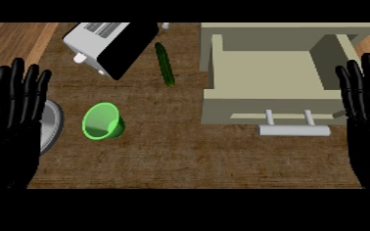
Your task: Pick up the cup, place it into the drawer and close the drawer
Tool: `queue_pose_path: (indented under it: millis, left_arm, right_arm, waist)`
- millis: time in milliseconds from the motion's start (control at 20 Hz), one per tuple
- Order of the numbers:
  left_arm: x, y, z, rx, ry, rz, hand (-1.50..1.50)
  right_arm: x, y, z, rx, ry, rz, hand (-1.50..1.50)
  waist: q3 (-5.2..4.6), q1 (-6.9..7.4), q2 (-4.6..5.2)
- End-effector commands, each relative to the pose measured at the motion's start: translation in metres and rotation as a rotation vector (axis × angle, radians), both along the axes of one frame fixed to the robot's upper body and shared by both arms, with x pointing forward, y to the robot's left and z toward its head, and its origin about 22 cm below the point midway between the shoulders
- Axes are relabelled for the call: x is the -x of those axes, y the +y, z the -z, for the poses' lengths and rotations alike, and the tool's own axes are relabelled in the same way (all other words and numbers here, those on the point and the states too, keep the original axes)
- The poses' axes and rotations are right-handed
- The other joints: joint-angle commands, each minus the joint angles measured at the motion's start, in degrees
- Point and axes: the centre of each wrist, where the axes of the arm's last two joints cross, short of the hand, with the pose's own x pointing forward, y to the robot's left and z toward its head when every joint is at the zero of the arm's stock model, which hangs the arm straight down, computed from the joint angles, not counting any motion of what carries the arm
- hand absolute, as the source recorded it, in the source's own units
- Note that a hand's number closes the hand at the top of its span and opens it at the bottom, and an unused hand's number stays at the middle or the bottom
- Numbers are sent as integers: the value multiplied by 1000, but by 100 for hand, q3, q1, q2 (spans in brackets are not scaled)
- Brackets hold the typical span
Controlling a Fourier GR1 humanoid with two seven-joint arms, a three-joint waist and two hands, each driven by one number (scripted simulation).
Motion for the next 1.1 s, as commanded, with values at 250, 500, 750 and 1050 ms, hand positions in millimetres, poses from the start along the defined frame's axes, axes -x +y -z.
queue_pose_path:
  millis: [250, 500, 750, 1050]
  left_arm:
    - [14, 23, 0, -44, 20, 42, -150]
    - [-9, 32, 24, 228, 223, -41, -150]
    - [-20, 29, 43, 230, 262, -69, -150]
    - [-23, 64, 99, 205, 334, -133, -150]
  right_arm:
    - [-13, -2, 0, -33, -35, -57, -150]
    - [-9, 26, 7, 24, 180, -174, -150]
    - [-45, -1, 18, 11, 164, -164, -150]
    - [-51, -6, 15, 38, 150, -180, -150]
  waist:
    - [-80, -42, -183]
    - [-83, -54, -180]
    - [-80, -52, -175]
    - [-81, -46, -171]
